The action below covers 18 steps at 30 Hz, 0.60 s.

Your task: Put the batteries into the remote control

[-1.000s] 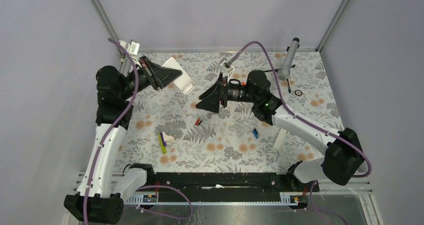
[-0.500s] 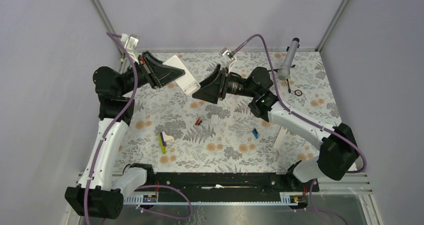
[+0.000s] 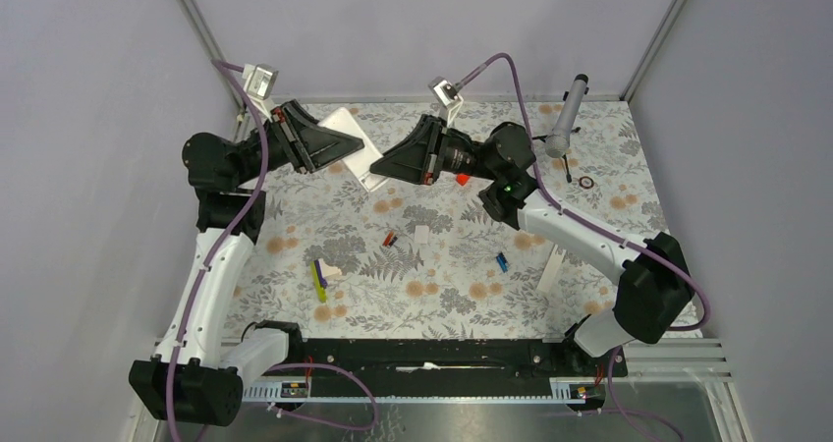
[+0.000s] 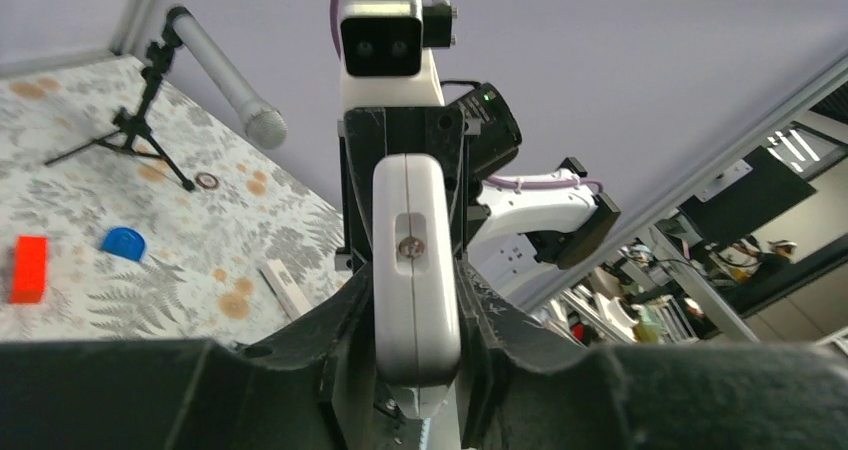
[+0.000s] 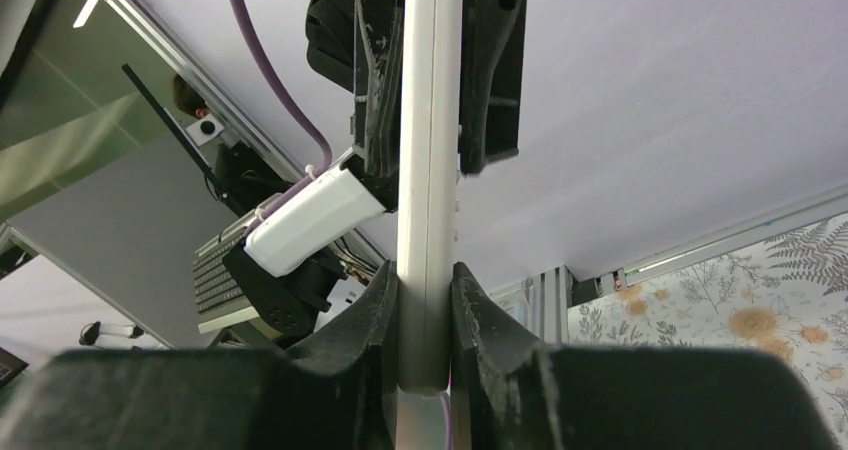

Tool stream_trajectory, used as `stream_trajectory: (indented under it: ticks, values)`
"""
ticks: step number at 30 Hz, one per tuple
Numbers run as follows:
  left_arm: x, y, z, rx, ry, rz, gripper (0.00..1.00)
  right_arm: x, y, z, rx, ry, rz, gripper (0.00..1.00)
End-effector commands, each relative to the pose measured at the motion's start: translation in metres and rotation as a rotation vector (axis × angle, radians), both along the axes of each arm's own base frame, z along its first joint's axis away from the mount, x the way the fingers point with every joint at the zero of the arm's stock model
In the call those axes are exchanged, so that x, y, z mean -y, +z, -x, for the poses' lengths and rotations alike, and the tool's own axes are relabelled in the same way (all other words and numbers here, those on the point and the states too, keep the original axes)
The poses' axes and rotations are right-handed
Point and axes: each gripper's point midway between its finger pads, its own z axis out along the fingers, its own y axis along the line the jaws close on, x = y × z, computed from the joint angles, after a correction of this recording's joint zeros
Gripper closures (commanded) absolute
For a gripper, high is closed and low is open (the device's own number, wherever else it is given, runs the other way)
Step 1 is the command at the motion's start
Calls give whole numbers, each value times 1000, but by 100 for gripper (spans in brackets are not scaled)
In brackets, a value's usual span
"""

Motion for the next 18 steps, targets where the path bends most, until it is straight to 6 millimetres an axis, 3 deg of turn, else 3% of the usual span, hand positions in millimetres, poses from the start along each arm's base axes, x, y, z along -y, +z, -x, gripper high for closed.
stream_trajectory:
  ticks: [1,9,13,15,18]
  values:
    - [3,-1,18,13,-83,-9,66,1,26,9,54,33,-31,97]
    - [3,-15,22,-31,-90,-23,64,-3,7,5,95,22,92,98]
    - [2,-12,21,-28,-70,-27,56,-1,2,5,94,22,119,98]
    - [2,-11,21,-26,-73,-29,61,-1,0,4,93,22,126,98]
    - [3,-17,21,-43,-80,-34,81,-2,-3,3,86,21,138,98]
